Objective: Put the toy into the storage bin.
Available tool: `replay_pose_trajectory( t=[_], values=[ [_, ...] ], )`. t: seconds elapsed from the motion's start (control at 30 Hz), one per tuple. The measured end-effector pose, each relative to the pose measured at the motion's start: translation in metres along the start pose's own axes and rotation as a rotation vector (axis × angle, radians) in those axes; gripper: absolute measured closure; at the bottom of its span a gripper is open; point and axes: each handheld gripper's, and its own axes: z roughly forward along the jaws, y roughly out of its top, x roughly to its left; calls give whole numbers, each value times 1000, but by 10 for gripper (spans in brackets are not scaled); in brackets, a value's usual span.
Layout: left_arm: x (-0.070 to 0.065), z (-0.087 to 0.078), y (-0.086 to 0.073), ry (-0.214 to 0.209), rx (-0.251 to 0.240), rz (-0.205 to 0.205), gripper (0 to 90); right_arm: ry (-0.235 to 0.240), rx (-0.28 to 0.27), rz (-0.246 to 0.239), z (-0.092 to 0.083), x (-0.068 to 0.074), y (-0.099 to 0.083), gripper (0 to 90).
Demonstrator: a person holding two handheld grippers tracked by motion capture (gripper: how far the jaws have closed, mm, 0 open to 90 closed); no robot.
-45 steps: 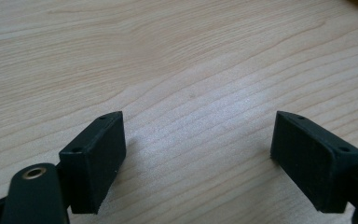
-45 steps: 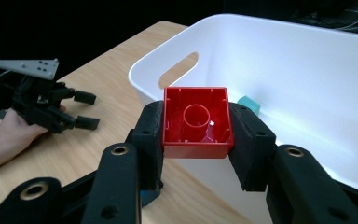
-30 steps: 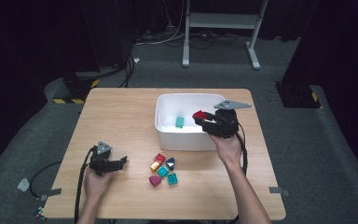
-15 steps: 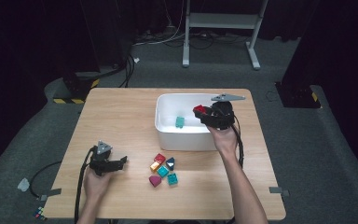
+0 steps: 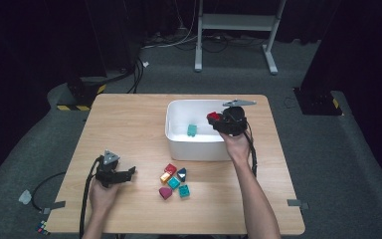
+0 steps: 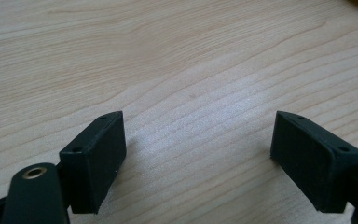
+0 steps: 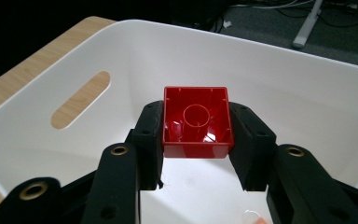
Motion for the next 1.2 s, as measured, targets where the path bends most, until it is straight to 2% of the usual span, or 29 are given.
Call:
replay_pose_trajectory(
  t=[0.17, 0.37, 0.57, 0.87, 1.2],
  values=[
    [0, 0, 0, 0, -3, -4, 183, -19, 16, -3, 6, -1, -1, 587],
    [0, 0, 0, 1, -2, -4, 183, -41, 12, -9, 7, -2, -1, 578],
    [0, 0, 0, 1, -2, -4, 184, -50, 11, -16, 6, 0, -1, 485],
    [0, 0, 0, 1, -2, -3, 185, -18, -30, -24, -3, 5, -1, 404],
    [0, 0, 0, 1, -3, -3, 185, 36, -137, -50, -35, 16, -8, 396]
  ],
)
